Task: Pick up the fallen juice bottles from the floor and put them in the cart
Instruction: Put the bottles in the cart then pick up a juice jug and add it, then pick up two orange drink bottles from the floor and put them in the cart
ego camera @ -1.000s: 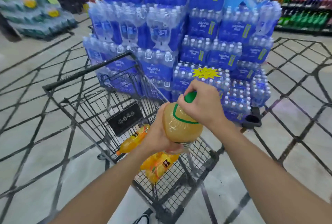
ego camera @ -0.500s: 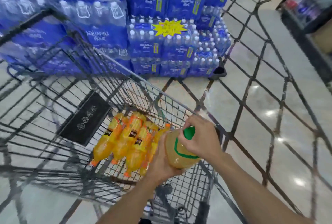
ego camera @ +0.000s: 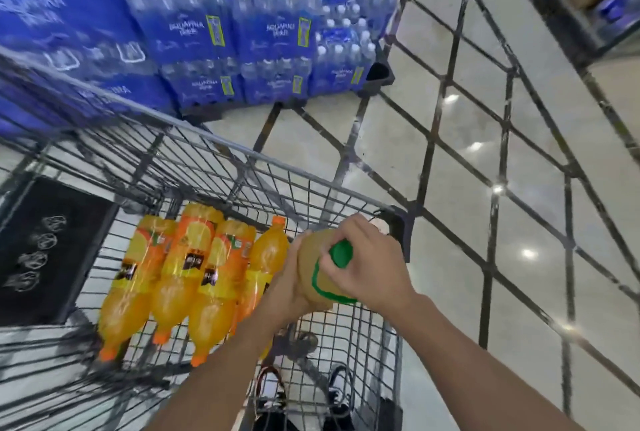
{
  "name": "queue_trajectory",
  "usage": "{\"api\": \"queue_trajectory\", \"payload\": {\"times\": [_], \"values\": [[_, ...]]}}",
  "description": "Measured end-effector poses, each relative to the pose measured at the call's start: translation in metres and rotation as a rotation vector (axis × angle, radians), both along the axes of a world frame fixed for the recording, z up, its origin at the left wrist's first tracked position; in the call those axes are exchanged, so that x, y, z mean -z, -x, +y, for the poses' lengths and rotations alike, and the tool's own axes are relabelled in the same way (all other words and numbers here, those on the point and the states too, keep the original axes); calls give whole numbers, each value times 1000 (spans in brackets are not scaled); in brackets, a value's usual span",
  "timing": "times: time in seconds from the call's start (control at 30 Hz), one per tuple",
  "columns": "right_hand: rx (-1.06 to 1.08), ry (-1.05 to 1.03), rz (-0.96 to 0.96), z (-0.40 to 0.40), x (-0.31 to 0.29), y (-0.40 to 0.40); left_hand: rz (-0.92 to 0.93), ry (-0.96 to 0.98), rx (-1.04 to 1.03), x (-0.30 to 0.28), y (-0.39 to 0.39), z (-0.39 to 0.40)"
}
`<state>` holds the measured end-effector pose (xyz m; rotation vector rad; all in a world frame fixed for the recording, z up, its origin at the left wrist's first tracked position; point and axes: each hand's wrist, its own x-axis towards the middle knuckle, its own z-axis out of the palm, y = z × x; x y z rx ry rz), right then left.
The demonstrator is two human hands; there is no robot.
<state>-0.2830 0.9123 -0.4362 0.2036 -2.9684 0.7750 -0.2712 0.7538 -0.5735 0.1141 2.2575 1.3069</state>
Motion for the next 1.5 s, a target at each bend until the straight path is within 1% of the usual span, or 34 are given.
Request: {"api": "queue_trajectory", "payload": {"times": [0.07, 0.17, 0.27, 0.33, 0.37, 0.43, 0.53, 0.63, 0.73, 0.77, 0.83, 0.9, 0.97, 1.1, 1.2, 1.27, 1.33, 1.4, 1.5], "values": [[40, 3, -54, 0, -1, 5, -7, 13, 51, 1, 16, -3], [35, -70, -191, -6, -4, 14, -22, -24, 149, 0, 30, -10], [-32, -123, -290, -14, -11, 21, -61, -10, 80, -14, 31, -17], [-65, -129, -353, -13, -17, 23, -119, -63, 41, -23, 31, -23], [-79, -134, -377, -11, -20, 24, -142, -93, 55, -31, 30, -27], [-103, -125, -417, -8, -31, 22, -126, -84, 131, -53, 30, -36], [-97, -65, -401, 9, -61, 12, 11, 28, 287, -101, 39, -47], [-4, -32, -290, 47, -98, -7, 185, 149, 352, -161, 56, -53], [148, -30, -216, 98, -134, -36, 328, 94, 306, -227, 73, -40], [209, -24, -195, 116, -148, -48, 371, 75, 310, -250, 78, -27], [337, -9, -151, 154, -177, -78, 463, 57, 383, -289, 83, 14], [468, -3, -98, 193, -205, -119, 553, 39, 467, -321, 77, 69], [628, -21, -50, 233, -227, -175, 609, 0, 573, -344, 59, 133], [939, -25, -22, 306, -254, -309, 658, -64, 797, -366, 1, 260], [1161, -55, -12, 349, -273, -409, 640, -96, 947, -383, -65, 355], [1282, -87, -24, 370, -280, -470, 665, -130, 1045, -389, -109, 414], [1401, -118, -13, 389, -277, -531, 697, -121, 1174, -387, -153, 470], [1539, -114, -43, 399, -266, -589, 680, -91, 1292, -379, -197, 517], [1684, -78, -81, 404, -242, -661, 655, -132, 1405, -364, -267, 575]]}}
